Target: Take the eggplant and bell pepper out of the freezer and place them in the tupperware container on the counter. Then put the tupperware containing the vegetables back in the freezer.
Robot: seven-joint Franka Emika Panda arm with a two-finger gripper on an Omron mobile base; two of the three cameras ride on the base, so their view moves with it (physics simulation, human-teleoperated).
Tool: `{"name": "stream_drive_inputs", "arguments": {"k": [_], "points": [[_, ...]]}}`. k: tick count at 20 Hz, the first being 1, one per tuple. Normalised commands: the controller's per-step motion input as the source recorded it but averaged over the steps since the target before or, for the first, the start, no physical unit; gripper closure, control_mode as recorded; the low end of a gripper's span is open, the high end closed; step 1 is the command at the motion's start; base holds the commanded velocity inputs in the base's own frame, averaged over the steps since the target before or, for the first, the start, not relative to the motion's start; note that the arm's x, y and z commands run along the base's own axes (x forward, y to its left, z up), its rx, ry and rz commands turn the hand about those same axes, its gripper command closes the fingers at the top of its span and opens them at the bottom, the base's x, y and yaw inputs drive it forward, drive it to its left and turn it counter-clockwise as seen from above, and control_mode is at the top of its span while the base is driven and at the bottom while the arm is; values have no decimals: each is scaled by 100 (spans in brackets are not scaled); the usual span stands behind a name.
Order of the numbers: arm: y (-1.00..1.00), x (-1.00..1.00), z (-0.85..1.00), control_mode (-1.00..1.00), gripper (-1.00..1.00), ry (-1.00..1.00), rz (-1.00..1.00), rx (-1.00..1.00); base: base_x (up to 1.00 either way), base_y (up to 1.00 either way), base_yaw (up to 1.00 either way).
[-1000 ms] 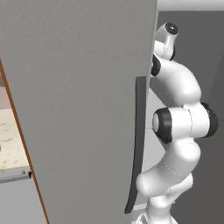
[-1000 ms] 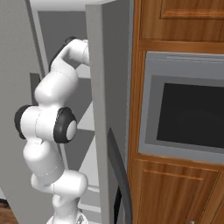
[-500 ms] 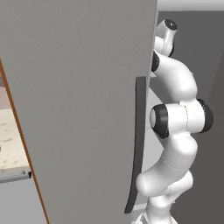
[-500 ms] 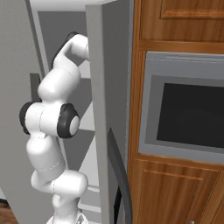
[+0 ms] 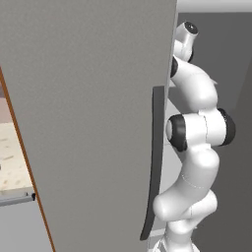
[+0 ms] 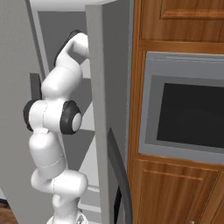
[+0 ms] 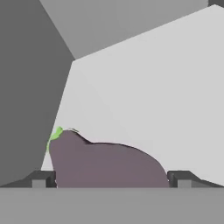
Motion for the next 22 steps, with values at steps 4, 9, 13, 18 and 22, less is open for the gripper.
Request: {"name": "stream_drive_inputs", "arguments": {"k": [4,9,13,18,22], "points": [[21,19,-8,-100,-100,-2,6,1,0,0,0],[11,1,9,-100,-100,-10,3,3,0,0,0],[1,4,2,-100,-100,-3,0,2,0,0,0],[0,17,-1,-100,-100,0,0,1,0,0,0],[0,14,-2,-100,-100,0,0,1,0,0,0]]}}
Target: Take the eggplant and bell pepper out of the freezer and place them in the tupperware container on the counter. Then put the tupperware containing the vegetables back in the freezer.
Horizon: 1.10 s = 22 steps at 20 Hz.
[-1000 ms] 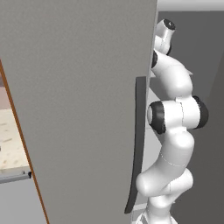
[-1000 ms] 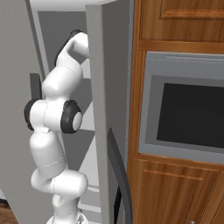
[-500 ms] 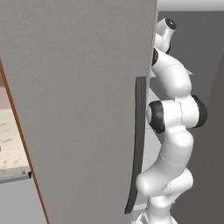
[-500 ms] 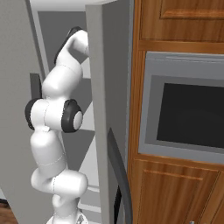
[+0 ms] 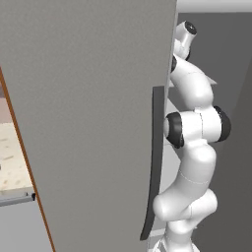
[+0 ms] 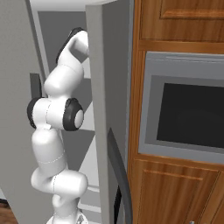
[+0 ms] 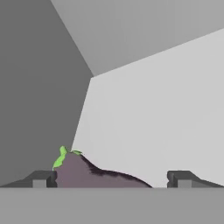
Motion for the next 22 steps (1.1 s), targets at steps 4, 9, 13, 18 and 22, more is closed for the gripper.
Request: {"name": "stream_drive_inputs", "arguments": {"k": [4,9,13,18,22], "points": [[7,4,-14,-100,-100,0,0,0,0,0,0],[22,-4,-31,-100,-100,0,0,0,0,0,0],[19,-12,-36,-100,-100,2,0,0,0,0,0],[16,-12,-34,-100,-100,3,0,0,0,0,0],[18,8,-36,-100,-100,3,0,0,0,0,0]]}}
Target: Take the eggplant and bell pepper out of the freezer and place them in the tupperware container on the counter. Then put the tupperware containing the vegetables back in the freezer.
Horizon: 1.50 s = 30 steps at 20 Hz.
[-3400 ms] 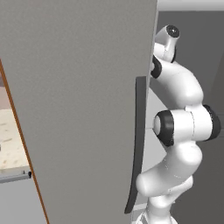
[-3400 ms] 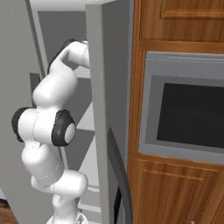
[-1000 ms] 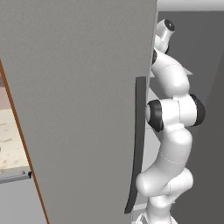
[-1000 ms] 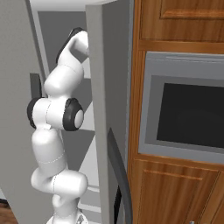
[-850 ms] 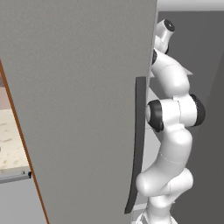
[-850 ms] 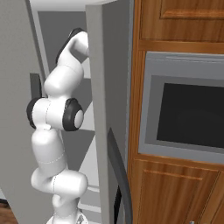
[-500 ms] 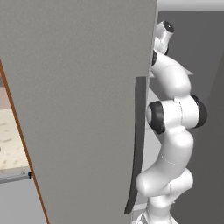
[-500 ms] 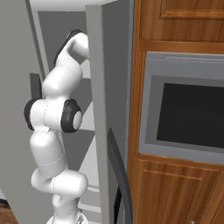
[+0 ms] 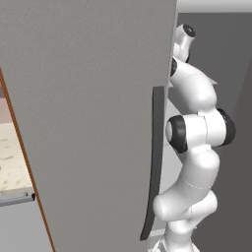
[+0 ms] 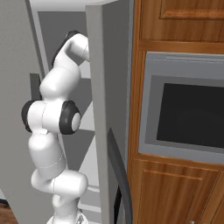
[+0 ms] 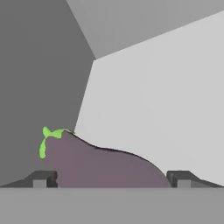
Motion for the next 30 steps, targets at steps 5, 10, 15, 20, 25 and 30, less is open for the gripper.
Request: {"name": "stream_drive_inputs", "arguments": {"k": [5,10,15,20,25,30], "points": [[26,21,-38,-100,100,5,0,0,0,0,0],[21,1,-27,-100,100,1,0,0,0,0,0],[11,-7,-5,-100,100,-1,0,0,0,0,0],[0,-15,0,-100,100,-7,0,0,0,0,0],[-1,-24,0,-100,100,-7,-2,0,0,0,0],[-12,-71,5,-100,100,-6,-6,0,0,0,0]]}}
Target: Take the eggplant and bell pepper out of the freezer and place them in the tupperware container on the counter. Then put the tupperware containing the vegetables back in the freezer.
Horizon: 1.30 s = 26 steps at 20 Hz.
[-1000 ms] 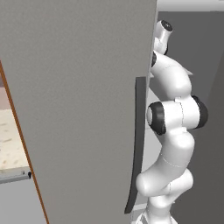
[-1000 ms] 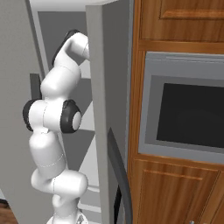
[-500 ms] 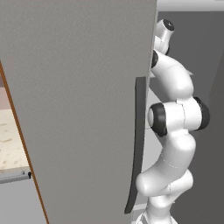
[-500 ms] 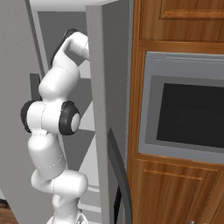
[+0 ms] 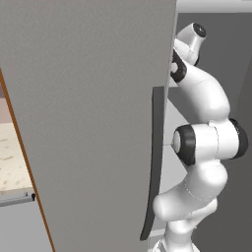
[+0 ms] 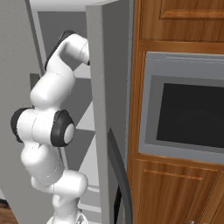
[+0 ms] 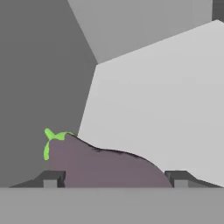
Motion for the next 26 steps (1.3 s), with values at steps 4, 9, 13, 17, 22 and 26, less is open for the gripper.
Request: {"name": "stream_drive_inputs", "arguments": {"k": [4,9,13,17,22,26], "points": [[-24,-100,16,-100,100,-3,-12,0,0,0,0],[-9,-100,20,-100,100,-5,-11,0,0,0,0],[0,-100,7,-100,100,-7,-9,-1,0,0,0],[0,-100,4,-100,100,-8,-10,-1,0,0,0],[0,-100,4,-100,100,-1,-10,0,0,0,0],[17,-100,0,-100,100,0,-6,0,0,0,0]]}}
